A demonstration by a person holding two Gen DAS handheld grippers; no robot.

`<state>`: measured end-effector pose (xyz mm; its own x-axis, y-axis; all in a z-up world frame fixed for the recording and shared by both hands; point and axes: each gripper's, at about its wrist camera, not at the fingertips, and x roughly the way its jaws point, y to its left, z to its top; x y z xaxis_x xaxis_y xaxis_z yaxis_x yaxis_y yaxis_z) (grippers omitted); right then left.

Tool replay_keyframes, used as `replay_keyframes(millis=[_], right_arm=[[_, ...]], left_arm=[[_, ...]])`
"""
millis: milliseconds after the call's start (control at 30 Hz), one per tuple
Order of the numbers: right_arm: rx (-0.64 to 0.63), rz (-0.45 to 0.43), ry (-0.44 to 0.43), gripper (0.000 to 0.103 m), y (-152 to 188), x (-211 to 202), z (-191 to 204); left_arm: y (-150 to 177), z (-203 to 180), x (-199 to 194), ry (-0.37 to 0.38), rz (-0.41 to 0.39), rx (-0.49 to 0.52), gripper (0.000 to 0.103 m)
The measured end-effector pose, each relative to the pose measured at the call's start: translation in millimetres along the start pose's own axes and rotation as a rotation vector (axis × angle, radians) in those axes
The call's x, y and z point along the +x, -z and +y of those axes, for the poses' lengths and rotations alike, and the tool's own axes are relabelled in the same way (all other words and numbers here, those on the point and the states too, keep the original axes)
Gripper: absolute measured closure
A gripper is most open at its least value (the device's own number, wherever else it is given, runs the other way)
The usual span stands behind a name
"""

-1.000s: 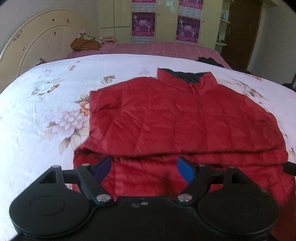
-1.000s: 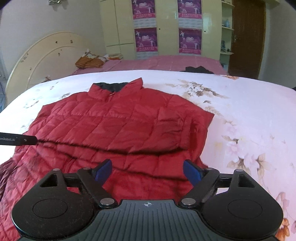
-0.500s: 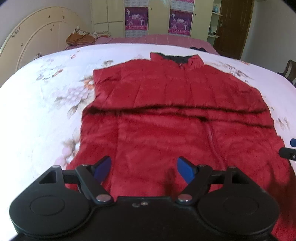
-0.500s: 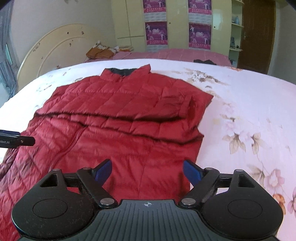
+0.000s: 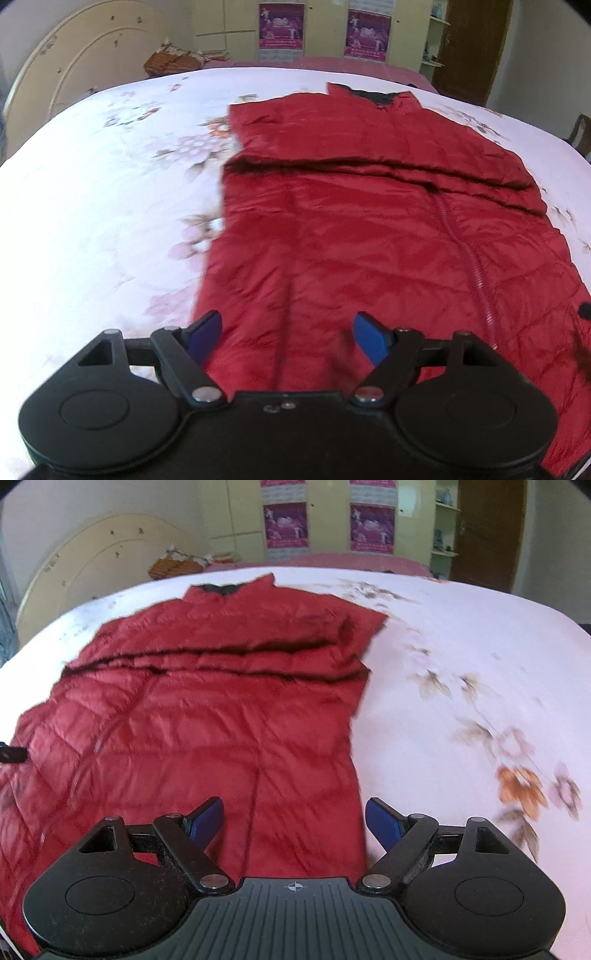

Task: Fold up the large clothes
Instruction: 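Move both grippers to the jacket's hem edge, then grasp the hem with both grippers and lift it toward the collar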

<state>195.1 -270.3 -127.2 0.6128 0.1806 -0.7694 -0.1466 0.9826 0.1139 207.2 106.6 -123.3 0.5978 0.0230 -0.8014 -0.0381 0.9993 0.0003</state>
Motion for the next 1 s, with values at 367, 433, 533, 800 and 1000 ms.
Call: replay_keyframes(millis=[367,433,533,800,1000], right_arm=[[0.092,0.067,0.066,0.02,44,-22,-15],[0.122,0.074,0.06,0.02,51,-25,-17],[0.138,0.076,0.057,0.02,59,-31,-14],[0.159,0.092,0.053,0.021,78,-48,-4],[0.163,0.097,0.026,0.062,84,-58,1]], left_arm=[[40,67,-16,0.004,0.043,-0.078,0.025],[47,73,-16,0.026,0.057,-0.08,0.025],[56,75,-18,0.053,0.062,-0.068,0.028],[73,73,-30,0.139,0.075,-0.055,0.052],[77,64,-35,0.218,0.095,-0.03,0.086]])
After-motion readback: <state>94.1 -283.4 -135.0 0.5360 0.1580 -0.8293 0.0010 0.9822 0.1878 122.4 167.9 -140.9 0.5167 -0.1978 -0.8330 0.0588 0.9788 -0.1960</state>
